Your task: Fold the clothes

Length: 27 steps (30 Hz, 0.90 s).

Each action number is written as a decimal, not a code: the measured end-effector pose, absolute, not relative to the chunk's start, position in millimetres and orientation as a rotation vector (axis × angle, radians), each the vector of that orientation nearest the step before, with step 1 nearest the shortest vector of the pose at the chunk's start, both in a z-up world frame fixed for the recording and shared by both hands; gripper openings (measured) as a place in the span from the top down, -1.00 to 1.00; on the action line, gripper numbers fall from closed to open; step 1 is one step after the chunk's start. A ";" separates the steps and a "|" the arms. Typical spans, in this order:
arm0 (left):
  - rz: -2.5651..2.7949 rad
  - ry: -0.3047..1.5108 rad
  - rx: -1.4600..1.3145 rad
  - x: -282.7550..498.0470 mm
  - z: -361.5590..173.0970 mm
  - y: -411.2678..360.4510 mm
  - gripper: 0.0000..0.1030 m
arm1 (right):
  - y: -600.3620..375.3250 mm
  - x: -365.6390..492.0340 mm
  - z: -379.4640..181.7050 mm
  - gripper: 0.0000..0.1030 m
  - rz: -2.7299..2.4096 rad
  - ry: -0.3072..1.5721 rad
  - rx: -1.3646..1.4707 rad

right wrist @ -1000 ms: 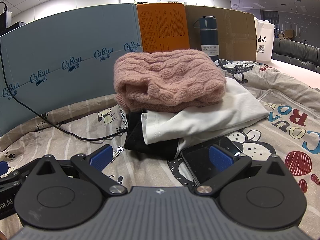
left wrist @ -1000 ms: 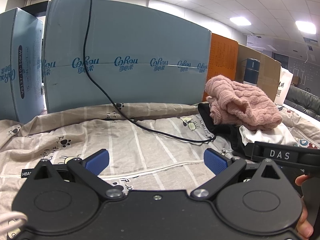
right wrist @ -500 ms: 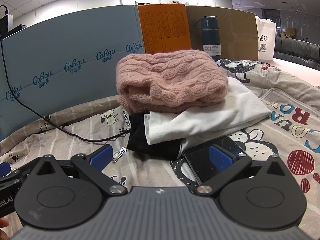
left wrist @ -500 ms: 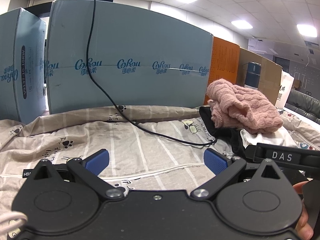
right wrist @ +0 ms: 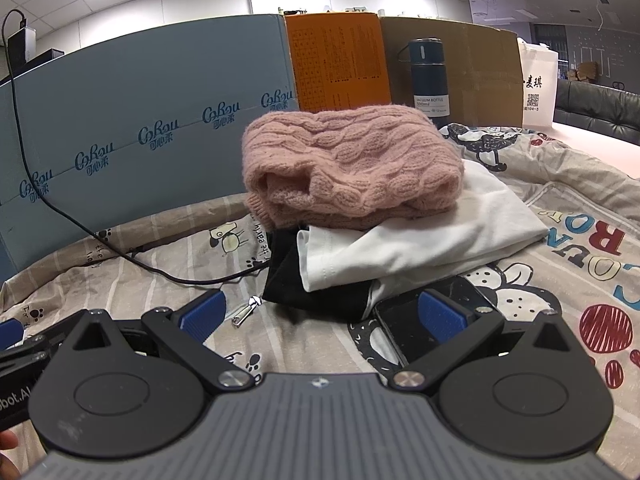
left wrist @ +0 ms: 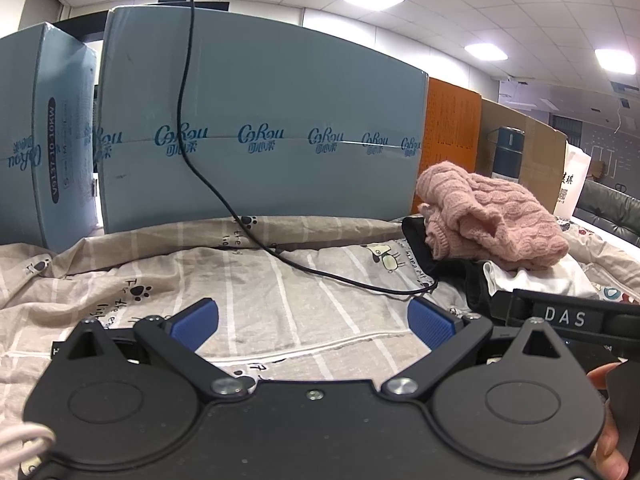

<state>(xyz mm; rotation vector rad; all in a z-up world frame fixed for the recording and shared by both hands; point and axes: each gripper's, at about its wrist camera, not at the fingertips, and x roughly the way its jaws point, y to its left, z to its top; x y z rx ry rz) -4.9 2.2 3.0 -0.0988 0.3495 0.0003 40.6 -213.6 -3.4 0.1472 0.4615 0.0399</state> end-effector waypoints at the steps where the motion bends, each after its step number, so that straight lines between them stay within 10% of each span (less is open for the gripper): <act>1: 0.001 0.349 -0.098 -5.0 3.1 2.1 -1.00 | -213.4 40.5 -3.4 -1.00 0.041 0.461 0.146; 27: 0.019 0.320 -0.079 -9.9 4.8 0.9 -1.00 | -207.1 36.7 -4.2 -1.00 0.076 0.430 0.124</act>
